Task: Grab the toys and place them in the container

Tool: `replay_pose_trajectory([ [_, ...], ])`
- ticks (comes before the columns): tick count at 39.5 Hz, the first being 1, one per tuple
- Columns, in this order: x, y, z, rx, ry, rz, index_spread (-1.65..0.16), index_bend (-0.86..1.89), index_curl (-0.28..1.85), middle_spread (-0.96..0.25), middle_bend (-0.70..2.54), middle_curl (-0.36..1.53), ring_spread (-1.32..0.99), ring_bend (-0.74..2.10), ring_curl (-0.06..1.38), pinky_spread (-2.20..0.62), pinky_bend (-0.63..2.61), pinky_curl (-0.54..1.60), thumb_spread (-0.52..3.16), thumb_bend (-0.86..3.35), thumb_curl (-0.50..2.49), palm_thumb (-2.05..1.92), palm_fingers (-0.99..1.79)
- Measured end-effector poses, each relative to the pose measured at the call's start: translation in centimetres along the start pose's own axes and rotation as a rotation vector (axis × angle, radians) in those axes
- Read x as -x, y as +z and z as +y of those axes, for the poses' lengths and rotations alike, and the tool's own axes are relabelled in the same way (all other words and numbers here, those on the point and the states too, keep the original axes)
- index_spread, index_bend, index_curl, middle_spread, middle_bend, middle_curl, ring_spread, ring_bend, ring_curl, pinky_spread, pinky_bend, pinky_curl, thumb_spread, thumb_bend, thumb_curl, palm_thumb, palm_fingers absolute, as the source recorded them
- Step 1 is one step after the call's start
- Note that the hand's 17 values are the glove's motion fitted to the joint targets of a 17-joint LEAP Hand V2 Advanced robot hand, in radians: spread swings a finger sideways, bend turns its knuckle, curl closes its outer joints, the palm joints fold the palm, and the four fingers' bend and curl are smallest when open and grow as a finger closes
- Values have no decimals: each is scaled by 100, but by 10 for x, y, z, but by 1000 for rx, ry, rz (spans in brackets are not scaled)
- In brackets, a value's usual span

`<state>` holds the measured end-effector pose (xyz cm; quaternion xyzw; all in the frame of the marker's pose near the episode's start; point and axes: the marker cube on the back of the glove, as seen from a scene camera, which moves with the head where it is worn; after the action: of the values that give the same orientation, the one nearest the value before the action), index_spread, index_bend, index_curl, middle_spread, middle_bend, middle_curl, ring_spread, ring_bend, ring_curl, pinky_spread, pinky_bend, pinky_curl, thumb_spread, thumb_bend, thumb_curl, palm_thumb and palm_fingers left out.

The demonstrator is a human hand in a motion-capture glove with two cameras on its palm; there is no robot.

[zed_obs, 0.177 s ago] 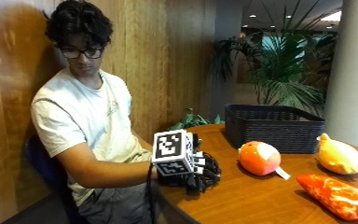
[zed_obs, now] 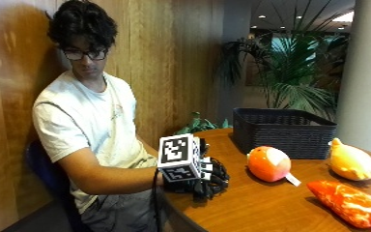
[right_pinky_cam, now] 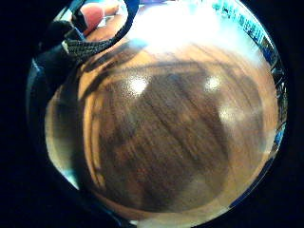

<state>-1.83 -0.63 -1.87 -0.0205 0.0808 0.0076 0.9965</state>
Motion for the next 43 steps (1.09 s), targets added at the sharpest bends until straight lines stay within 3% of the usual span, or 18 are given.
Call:
replay_pose_trajectory([
  [4, -16, 20, 5, -33, -12, -136, -13, 26, 17, -7, 30, 12, -16, 35, 14, -17, 49, 20, 118, 35, 8, 23, 65],
  [14, -16, 20, 5, 9, 4, -57, -16, 23, 22, -8, 30, 16, -20, 37, 15, -19, 51, 24, 159, 44, 16, 20, 59],
  [27, 8, -25, -24, 99, -12, 187, -25, 13, 24, -4, 12, 16, -15, 34, 18, -11, 71, 34, 152, 36, 24, 9, 6],
  [35, 52, -106, -57, 221, -228, 421, -27, 13, 23, -2, 13, 16, -8, 30, 18, -6, 83, 36, 142, 28, 27, 6, -12],
  [40, 96, -122, -72, 164, -35, 547, -28, 16, 24, -2, 12, 16, -6, 28, 18, -5, 84, 36, 138, 25, 29, 6, -13],
  [43, 105, -126, -73, 165, -58, 534, -28, 16, 25, -2, 12, 16, -5, 27, 19, -5, 84, 36, 136, 22, 29, 5, -14],
])
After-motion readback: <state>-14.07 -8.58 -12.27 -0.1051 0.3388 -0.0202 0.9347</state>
